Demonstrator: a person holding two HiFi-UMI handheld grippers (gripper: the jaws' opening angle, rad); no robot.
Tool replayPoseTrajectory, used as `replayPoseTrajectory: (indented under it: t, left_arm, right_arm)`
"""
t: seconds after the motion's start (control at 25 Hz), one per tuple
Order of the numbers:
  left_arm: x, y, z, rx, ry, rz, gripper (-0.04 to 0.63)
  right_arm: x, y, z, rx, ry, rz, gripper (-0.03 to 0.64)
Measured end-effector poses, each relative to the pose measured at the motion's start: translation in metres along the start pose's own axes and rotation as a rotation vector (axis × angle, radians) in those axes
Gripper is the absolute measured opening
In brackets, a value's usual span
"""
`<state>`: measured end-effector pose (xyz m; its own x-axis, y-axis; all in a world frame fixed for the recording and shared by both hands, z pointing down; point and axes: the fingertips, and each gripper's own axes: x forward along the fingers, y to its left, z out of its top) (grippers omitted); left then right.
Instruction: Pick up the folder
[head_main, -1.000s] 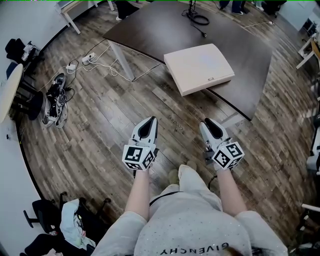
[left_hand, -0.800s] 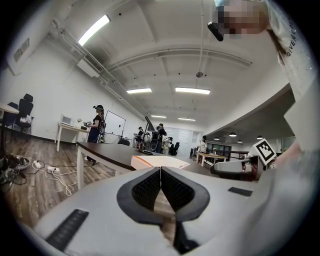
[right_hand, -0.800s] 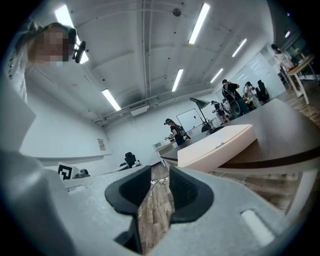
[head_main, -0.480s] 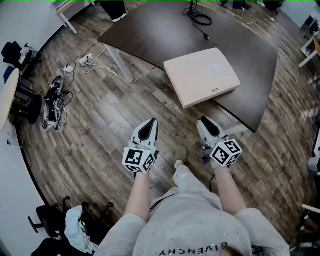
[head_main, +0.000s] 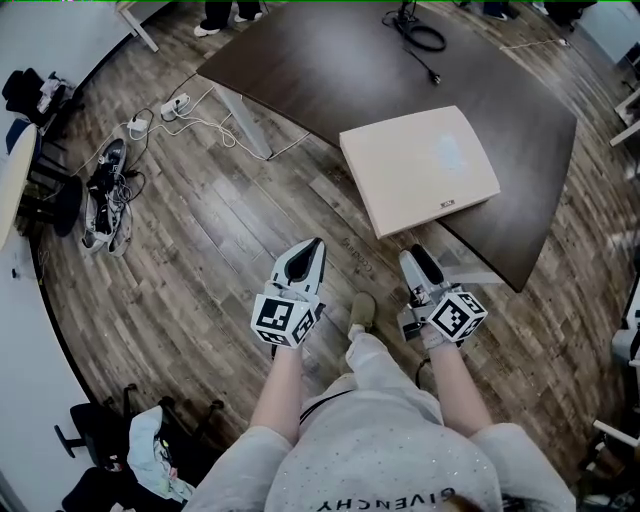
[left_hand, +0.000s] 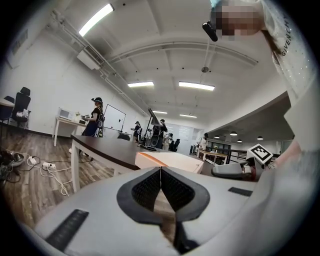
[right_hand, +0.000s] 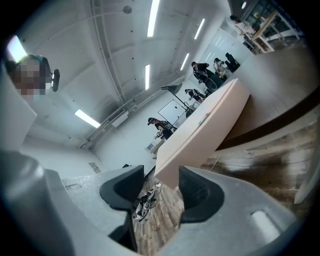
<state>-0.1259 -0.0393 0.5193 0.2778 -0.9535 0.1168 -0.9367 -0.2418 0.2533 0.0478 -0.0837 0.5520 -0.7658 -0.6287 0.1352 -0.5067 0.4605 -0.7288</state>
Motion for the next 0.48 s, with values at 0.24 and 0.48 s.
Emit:
replayPoseTrajectory:
  t: [0.24, 0.48]
  left_arm:
    - [0.032, 0.005, -0.011, -0.004, 0.025, -0.022, 0.0]
    - [0.057, 0.007, -0.02, -0.003, 0.042, -0.038, 0.0]
  right_arm:
    - [0.02, -0.019, 0.005, 0.149, -0.02, 0.008, 0.287]
    - [0.038, -0.042, 0.016, 0.313, -0.089, 0.021, 0.341]
